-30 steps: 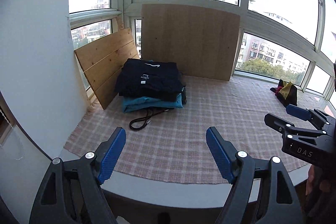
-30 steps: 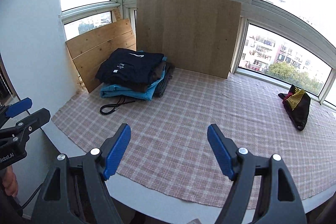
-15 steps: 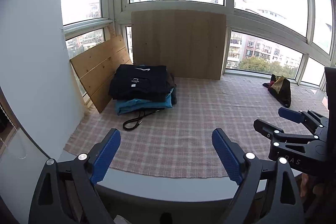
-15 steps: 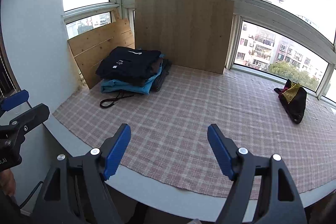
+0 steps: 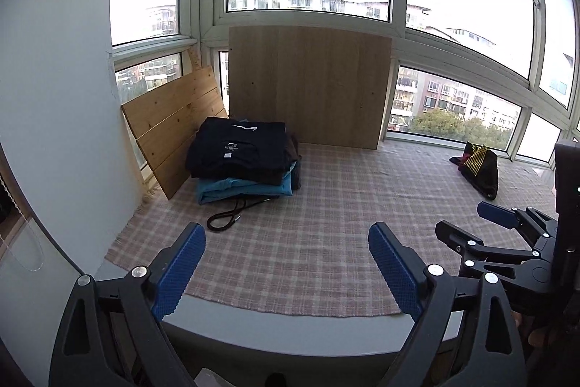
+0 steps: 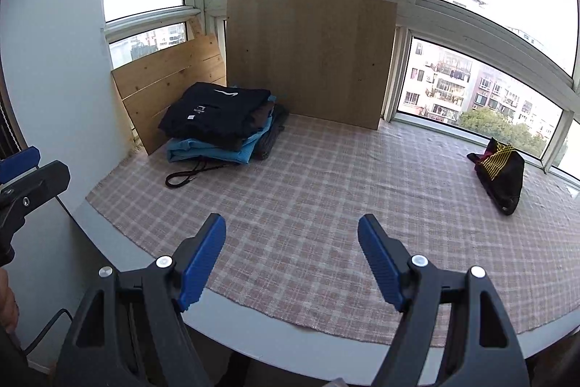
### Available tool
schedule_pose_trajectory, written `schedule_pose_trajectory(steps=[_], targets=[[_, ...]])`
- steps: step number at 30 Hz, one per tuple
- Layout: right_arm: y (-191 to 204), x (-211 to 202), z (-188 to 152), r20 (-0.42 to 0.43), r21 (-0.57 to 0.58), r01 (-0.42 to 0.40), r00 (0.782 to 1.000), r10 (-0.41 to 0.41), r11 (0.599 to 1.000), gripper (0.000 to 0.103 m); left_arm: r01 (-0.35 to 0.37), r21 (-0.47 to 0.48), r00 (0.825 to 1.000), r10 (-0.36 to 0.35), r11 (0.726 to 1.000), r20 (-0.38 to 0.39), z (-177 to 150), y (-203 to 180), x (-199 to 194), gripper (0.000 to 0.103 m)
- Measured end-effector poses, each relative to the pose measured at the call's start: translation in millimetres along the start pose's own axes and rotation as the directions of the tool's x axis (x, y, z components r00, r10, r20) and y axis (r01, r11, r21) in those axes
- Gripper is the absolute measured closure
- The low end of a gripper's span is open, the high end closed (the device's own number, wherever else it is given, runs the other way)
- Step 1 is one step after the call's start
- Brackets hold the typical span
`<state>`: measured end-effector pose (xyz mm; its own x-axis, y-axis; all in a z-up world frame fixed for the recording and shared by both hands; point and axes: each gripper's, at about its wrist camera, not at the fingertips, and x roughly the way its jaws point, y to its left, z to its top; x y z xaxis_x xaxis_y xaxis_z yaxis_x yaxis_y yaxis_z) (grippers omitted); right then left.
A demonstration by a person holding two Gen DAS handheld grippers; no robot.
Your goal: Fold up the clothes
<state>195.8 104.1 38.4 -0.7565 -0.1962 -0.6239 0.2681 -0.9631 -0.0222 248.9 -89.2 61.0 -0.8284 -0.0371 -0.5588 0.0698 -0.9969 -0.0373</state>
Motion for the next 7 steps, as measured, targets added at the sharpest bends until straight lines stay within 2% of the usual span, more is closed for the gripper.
schedule_pose_trajectory(steps=[2, 7], targets=[[0.7, 1.5, 0.0, -0.002, -0.005, -0.003, 1.0, 0.003, 1.0, 0.028, -0.014, 0.007, 1.0, 0.014, 1.0, 0.002, -0.8, -2.6, -0.2, 0.001], [1.3, 3.8, 1.5, -0.002, -0.011, -0.006, 1.0, 0.006, 1.0, 0.028, -0.02, 0.024, 1.0, 0.019, 1.0, 0.008, 0.4, -5.9, 0.2, 0.001]])
